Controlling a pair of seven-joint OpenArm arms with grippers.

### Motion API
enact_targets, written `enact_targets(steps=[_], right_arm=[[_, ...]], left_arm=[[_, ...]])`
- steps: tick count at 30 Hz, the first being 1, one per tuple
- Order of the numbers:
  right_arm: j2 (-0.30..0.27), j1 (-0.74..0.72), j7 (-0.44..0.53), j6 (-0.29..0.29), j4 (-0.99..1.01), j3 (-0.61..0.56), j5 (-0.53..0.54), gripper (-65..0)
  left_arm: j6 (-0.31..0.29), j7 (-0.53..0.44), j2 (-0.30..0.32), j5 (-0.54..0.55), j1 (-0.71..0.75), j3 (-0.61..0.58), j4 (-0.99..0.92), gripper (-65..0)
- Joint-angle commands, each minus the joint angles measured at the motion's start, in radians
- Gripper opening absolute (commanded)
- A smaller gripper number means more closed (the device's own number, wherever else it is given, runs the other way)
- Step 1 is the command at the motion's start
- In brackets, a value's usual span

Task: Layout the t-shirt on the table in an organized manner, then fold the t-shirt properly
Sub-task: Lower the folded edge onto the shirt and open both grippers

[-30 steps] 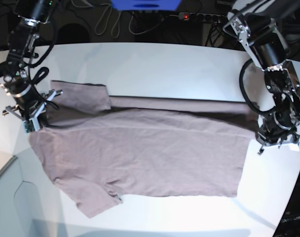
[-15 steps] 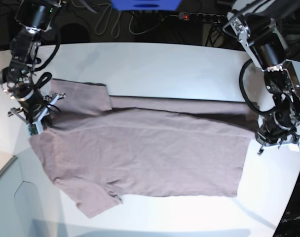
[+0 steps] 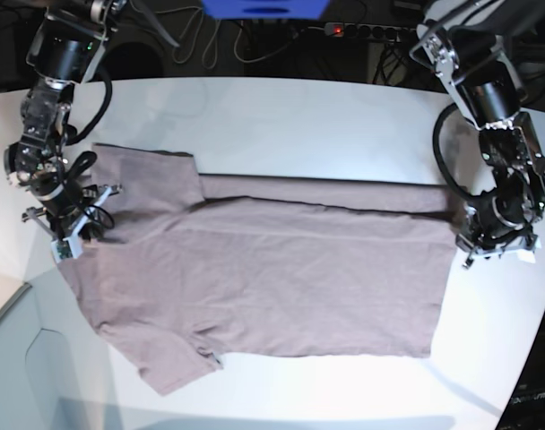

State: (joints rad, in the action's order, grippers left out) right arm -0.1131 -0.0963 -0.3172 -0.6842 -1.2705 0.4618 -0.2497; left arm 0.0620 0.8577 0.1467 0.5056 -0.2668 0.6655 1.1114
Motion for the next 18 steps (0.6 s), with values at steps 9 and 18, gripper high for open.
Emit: enact_targets(steps=[9, 18], right_arm=[[0.006, -0.004, 0.025, -0.014, -0.099, 0.097, 0.019, -35.4], [0.037, 0.117, 0.031, -0.014, -0.217, 0.151, 0.023, -35.2]], left_arm=[[-0.003, -0.002, 0.008, 0.021, 0.001, -0.003, 0.085, -20.8], [-0.003, -0.010, -0.028, 0.020, 0.143, 0.000, 0.158, -20.8]])
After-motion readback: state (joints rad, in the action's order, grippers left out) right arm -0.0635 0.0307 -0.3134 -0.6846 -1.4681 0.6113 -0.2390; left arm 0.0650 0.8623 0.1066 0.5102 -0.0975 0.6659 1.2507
